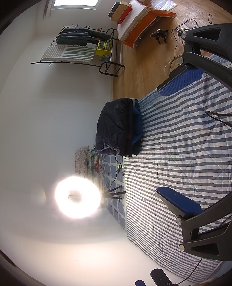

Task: Fold large clothes

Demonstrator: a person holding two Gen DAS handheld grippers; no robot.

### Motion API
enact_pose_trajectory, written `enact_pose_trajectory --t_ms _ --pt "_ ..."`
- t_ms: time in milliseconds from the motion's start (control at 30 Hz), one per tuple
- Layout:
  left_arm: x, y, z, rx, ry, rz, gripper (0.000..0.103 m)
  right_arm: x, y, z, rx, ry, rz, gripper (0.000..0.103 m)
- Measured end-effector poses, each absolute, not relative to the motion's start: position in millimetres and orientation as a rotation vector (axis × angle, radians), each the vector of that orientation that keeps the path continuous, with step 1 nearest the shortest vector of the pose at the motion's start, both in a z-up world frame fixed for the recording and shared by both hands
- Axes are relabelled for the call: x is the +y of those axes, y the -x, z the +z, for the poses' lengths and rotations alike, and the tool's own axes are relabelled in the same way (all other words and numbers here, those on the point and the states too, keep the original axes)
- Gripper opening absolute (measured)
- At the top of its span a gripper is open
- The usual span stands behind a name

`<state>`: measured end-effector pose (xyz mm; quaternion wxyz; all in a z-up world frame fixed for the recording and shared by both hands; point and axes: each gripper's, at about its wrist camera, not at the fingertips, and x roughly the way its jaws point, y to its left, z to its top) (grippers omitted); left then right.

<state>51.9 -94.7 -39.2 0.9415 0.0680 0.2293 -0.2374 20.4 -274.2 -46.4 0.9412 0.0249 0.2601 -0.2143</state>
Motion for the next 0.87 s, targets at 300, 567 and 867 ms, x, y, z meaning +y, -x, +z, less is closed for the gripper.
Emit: enact_pose_trajectory --t_ms 300,567,867 --pt "-92.5 -54.4 -39.8 0.472 -0.147 -0.485 0.103 -272.2 -19.5 -46.1 0.534 -0.043 -0.436 0.103" --pt "-91.2 -55.2 -41.1 0.474 -0.146 -0.485 0.103 -271.2 -19.3 -46.1 0.534 -0.04 -0.437 0.103" --pt "-89.1 -53.4 -40.2 0.45 -0.142 -0.485 0.103 -271.5 -19.3 -46.0 0.535 -0.04 -0.436 0.103"
